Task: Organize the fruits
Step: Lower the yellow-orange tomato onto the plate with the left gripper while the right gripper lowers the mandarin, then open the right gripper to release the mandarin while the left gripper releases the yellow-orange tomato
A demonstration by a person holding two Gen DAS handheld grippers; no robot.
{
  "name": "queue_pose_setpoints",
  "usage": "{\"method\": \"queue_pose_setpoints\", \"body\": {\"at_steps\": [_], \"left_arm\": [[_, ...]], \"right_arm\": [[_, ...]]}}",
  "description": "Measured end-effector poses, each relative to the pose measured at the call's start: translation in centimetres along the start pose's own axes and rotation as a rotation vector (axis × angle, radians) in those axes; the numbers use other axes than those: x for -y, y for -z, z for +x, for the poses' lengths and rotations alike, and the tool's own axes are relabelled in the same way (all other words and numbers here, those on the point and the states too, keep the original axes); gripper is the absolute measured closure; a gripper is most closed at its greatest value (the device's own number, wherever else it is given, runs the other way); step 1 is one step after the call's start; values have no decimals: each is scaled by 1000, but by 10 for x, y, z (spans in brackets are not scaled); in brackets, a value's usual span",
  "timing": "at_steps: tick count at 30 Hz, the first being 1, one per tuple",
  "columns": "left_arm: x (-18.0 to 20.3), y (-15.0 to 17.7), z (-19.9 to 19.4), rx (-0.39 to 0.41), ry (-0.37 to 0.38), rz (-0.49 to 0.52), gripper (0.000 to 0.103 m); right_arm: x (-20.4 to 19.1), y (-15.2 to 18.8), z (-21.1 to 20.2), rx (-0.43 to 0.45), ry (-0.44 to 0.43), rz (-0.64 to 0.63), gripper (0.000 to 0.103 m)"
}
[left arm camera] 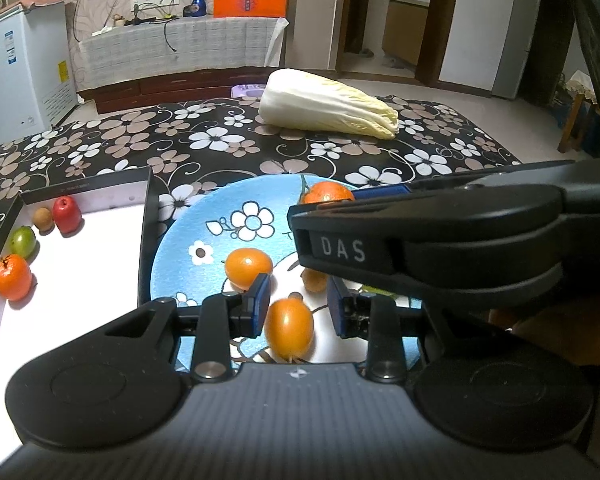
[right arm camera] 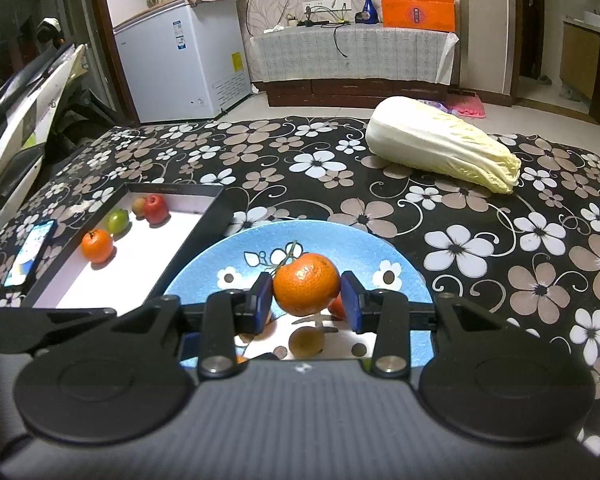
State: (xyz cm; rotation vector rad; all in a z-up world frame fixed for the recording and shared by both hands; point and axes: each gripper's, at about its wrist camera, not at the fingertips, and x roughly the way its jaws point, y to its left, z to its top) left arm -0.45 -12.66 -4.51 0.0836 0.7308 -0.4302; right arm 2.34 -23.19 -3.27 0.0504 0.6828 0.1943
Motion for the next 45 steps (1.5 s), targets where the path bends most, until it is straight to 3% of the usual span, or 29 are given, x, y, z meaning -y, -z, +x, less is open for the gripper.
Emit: {"method": "queue_pose_setpoints", "body": {"at_steps": [45], "left_arm": [[-14,1,-7,-3,-15,-34,66]], "right_arm": [[2,-2,11,0,20,36,61]]}}
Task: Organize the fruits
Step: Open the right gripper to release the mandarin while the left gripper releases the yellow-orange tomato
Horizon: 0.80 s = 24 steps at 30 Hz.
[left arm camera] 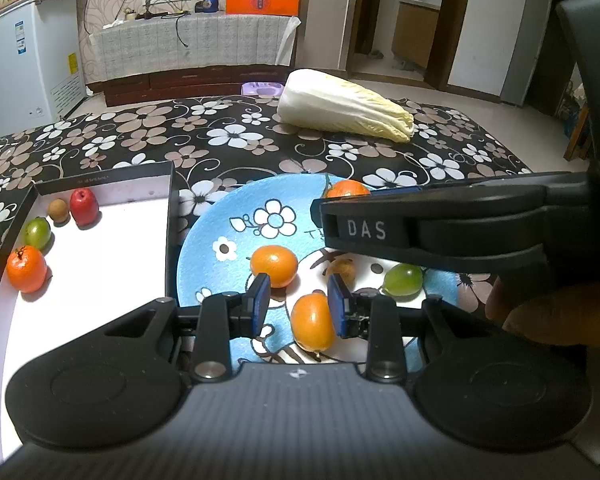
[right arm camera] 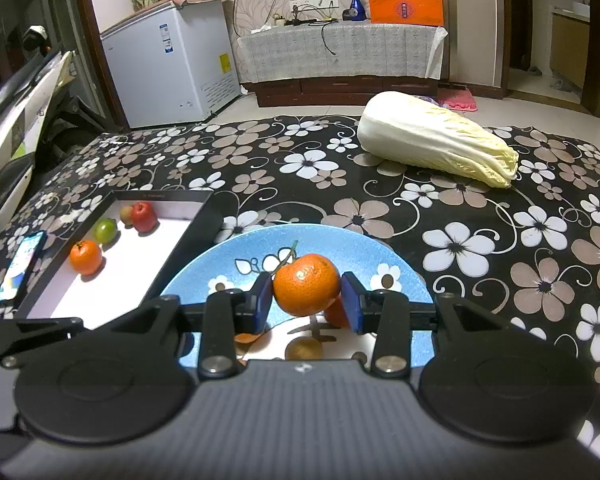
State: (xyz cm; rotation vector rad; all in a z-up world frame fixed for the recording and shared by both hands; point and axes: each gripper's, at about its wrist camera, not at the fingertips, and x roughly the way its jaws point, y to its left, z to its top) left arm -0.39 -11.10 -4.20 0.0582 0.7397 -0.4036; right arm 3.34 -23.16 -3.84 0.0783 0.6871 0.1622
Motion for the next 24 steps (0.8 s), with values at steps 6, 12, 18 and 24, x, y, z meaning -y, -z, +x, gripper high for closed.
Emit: {"method": "queue_pose_setpoints", "body": {"at_steps": [6,12,18,24], "left_arm": [[-1,0,1,1,1,0,66],[-1,0,1,1,1,-3,66],[-1,-1,1,2,-3,-8,66],[-2,-1,0,3,-5,-12,66]], "right_arm": [[1,0,0,5,3,7,61],[1,-1,-4,28,-7,12,59],[0,-1,-5,31,-17,13,59],[-1,-2,-6,34,-20,10,59]]}}
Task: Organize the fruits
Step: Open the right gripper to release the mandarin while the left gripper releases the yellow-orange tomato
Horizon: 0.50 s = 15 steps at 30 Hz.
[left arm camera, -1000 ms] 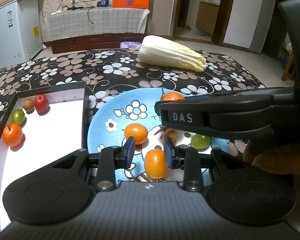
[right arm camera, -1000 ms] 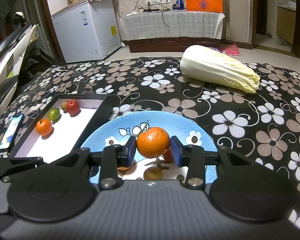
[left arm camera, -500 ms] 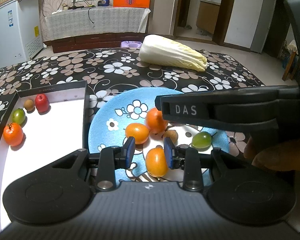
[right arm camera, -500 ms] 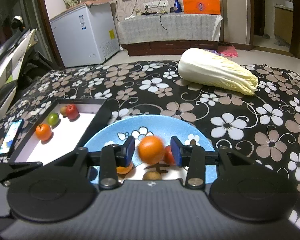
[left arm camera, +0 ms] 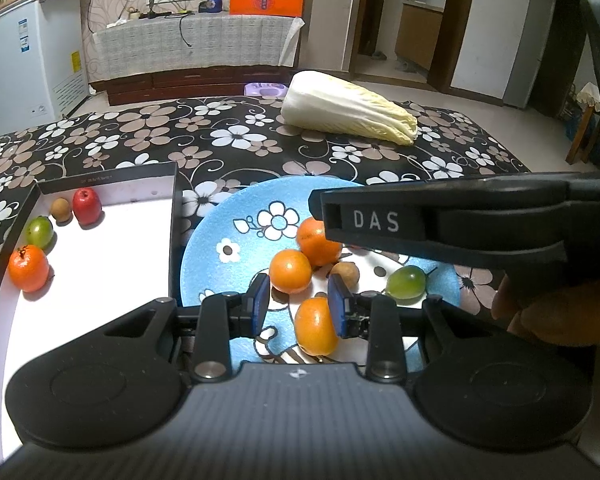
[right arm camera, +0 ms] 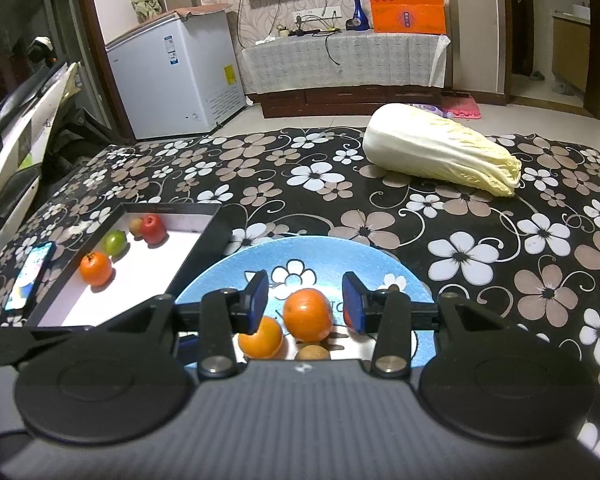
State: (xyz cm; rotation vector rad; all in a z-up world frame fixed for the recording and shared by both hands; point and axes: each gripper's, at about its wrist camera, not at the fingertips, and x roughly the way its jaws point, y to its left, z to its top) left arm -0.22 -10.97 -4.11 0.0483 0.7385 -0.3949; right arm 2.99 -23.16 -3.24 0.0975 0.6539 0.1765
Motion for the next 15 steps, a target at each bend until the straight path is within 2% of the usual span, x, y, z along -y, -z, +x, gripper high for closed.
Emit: {"method": "queue_pose_setpoints", "body": {"at_steps": [15], "left_arm": [[-14,-1,-8,15,-22,-24,66]], "right_arm": [[-7,-2,-1,20,-17,-2,59]]}}
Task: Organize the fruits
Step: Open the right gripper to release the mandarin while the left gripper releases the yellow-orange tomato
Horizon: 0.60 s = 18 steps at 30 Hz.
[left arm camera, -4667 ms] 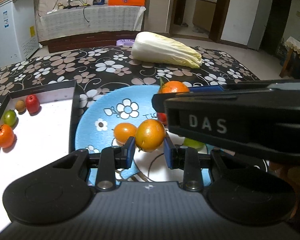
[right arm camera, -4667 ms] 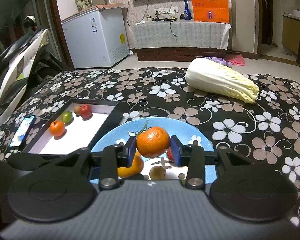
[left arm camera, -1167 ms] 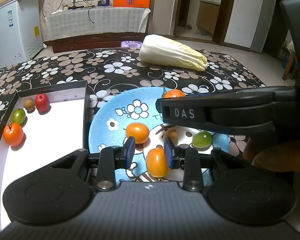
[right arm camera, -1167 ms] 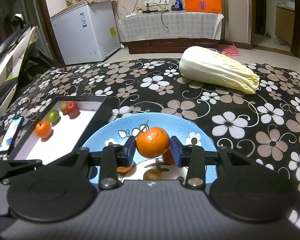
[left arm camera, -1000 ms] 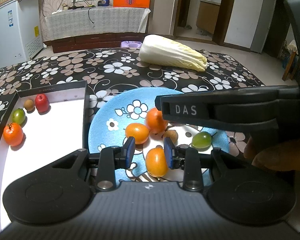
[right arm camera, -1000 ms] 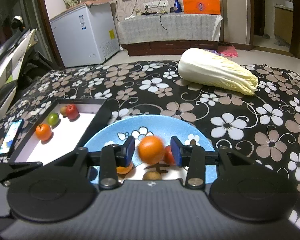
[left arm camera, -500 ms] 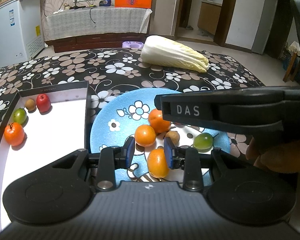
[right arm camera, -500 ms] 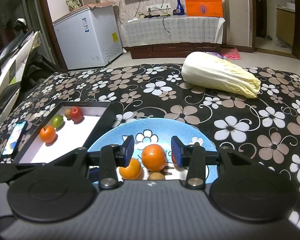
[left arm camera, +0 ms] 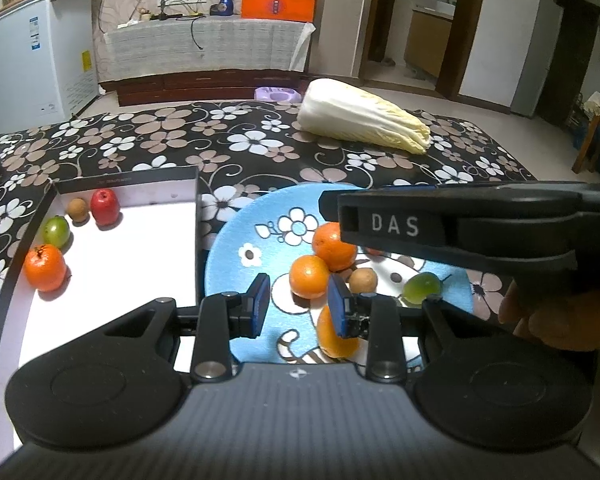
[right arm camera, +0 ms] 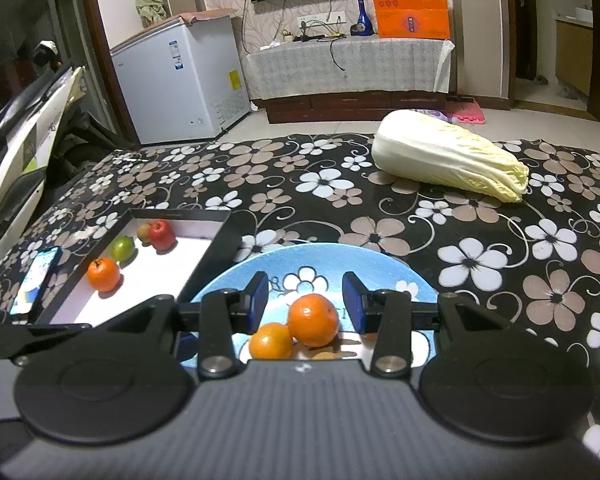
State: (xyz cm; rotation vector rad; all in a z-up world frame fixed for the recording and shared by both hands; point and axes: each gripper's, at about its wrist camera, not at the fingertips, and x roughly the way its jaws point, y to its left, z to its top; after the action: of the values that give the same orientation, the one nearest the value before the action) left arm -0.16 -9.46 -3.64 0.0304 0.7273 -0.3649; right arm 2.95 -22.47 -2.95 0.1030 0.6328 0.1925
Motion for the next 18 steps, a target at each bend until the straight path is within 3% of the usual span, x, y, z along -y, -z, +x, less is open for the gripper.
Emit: {"method": "queue_pose_setpoints", "body": {"at_steps": [18], "left_arm": [[-46,-3,-18,19,-72,-72,66]], "right_arm": [[-35,-2,11,4,-59,-32,59]]}}
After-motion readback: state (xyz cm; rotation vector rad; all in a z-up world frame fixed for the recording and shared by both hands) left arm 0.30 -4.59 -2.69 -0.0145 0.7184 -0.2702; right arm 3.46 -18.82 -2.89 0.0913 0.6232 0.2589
